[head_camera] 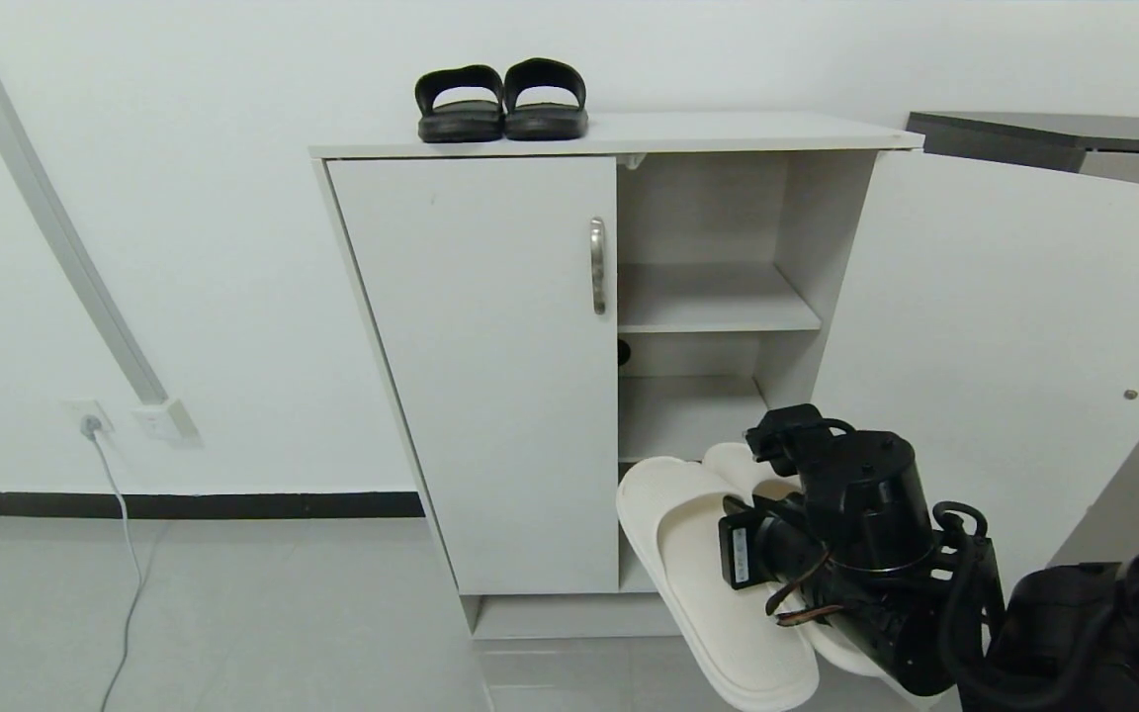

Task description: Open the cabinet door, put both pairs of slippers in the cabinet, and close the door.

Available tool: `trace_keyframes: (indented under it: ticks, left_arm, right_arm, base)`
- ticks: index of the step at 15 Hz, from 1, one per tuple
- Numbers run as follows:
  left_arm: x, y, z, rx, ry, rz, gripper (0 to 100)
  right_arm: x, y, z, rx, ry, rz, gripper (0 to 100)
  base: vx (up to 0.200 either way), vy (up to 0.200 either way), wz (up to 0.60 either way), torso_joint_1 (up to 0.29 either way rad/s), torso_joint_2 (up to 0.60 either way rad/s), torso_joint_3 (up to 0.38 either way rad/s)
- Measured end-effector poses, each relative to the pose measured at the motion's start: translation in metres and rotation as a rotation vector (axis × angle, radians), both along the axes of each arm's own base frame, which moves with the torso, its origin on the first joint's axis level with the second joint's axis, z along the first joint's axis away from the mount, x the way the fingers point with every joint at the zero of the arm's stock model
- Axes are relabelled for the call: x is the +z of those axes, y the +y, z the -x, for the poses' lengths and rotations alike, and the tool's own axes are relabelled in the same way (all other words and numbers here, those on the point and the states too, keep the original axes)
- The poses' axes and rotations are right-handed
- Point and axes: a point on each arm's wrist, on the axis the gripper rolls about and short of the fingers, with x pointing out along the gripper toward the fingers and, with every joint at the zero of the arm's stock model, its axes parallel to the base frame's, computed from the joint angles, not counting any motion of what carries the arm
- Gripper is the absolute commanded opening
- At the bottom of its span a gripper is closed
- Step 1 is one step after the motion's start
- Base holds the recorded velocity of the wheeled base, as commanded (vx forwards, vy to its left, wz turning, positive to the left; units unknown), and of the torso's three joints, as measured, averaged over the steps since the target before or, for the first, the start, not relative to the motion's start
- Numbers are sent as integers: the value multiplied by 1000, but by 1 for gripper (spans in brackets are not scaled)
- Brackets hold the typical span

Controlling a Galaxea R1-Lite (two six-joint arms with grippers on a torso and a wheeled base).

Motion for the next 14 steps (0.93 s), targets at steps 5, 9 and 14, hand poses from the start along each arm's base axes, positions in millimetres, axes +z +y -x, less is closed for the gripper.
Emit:
trace_keyframes:
  ticks: [5, 9, 14]
  left_arm:
    - [-1, 1, 4, 117, -53, 36, 0]
    - [-1, 1, 4, 117, -59, 35, 0]
    - [-1, 1, 5, 116, -62, 34, 0]
  right_arm:
    - [10, 13, -17, -123, -80, -22, 0]
    - [11, 31, -44, -351, -165, -6, 0]
    - [-7, 35, -52, -353, -140, 30, 0]
  base:
    - [0, 0, 0, 0, 0, 0]
    - [0, -50, 0, -1, 1, 1]
    - [0, -200, 0, 4, 2, 3]
